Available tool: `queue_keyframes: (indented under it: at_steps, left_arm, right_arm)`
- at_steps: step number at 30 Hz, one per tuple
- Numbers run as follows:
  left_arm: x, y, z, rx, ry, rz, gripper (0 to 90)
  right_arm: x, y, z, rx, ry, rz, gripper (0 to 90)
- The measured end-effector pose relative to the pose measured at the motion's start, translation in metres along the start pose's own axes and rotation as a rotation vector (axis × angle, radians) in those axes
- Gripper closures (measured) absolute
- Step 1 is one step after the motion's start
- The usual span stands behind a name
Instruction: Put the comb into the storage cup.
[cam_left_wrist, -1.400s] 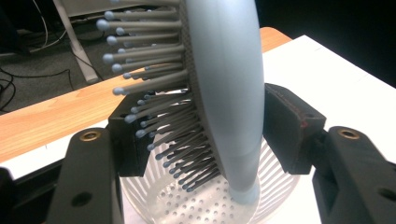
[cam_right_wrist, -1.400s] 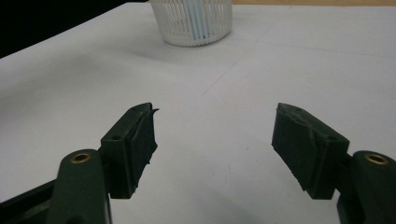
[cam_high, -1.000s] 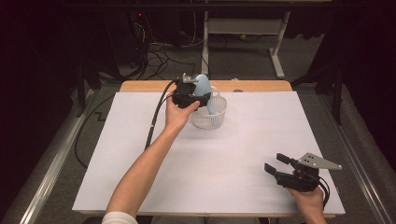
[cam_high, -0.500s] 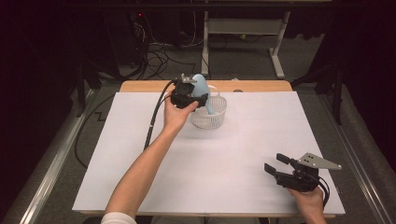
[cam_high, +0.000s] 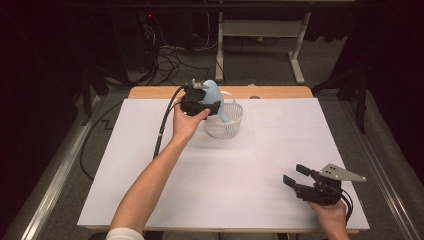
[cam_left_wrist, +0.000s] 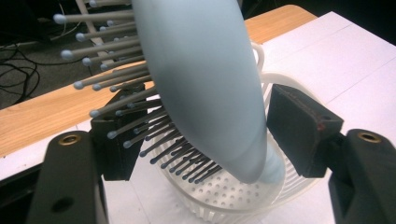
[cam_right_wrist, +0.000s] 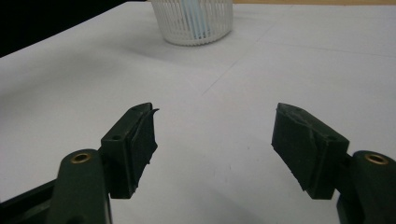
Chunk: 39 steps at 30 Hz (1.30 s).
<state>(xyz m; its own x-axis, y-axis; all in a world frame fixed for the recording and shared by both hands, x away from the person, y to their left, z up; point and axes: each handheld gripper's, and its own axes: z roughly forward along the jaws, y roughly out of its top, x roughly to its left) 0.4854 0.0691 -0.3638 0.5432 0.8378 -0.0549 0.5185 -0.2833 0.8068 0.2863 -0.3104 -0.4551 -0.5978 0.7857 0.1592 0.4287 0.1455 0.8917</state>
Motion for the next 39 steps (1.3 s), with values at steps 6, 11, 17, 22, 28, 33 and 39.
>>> queue_keyframes:
  at_steps: [6, 11, 17, 22, 28, 33, 39]
  left_arm:
    - [0.004, -0.006, 0.001, -0.002, 0.004, -0.017, 29.2]
    - [0.010, -0.011, 0.001, 0.017, 0.003, -0.021, 27.0]
    - [0.012, -0.013, 0.001, 0.031, 0.004, -0.023, 26.0]
    - [0.012, -0.013, 0.002, 0.041, -0.003, -0.022, 25.9]
    - [0.015, -0.017, 0.003, 0.051, 0.001, -0.027, 24.5]
    - [0.018, -0.021, 0.003, 0.047, -0.003, -0.032, 24.1]
    - [0.018, -0.024, 0.003, 0.052, -0.011, -0.036, 23.4]
  right_arm:
    - [0.000, 0.000, 0.000, 0.002, -0.001, 0.000, 30.7]
    - [0.000, 0.000, 0.001, 0.005, 0.000, -0.003, 30.7]
    - [0.001, 0.000, 0.001, 0.006, 0.001, -0.003, 30.8]
    - [0.001, 0.000, 0.001, 0.006, 0.001, -0.002, 30.8]
    - [0.001, 0.000, 0.001, 0.006, -0.002, -0.003, 30.9]
    - [0.001, 0.000, 0.002, 0.008, -0.002, -0.003, 30.9]
    - [0.001, 0.000, 0.002, 0.009, -0.002, -0.005, 31.0]
